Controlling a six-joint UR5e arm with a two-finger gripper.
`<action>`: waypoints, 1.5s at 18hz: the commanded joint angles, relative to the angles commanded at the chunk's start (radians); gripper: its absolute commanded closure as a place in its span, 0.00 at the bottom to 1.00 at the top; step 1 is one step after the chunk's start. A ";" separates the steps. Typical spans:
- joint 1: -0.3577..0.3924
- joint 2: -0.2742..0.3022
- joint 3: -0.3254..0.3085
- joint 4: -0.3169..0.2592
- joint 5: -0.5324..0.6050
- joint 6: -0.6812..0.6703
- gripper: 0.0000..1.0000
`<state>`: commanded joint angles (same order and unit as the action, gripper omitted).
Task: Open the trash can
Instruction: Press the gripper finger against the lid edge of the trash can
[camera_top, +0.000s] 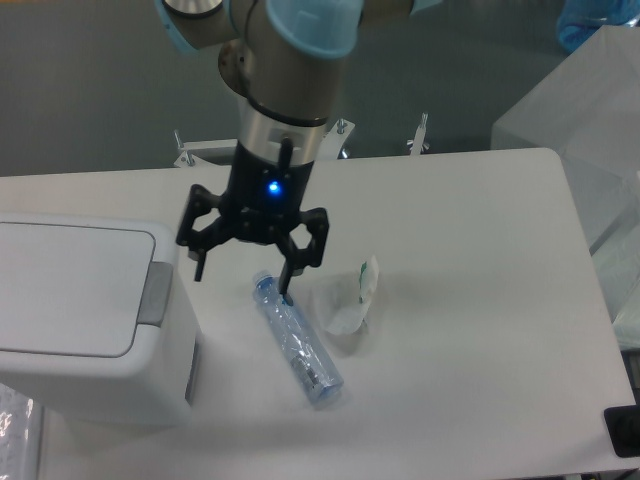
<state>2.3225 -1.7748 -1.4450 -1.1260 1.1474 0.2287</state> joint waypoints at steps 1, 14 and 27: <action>-0.002 -0.003 0.000 0.000 0.002 -0.011 0.00; -0.015 -0.020 0.000 0.014 0.000 -0.032 0.00; -0.026 -0.032 -0.009 0.037 0.002 -0.061 0.00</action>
<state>2.2964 -1.8070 -1.4542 -1.0891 1.1490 0.1672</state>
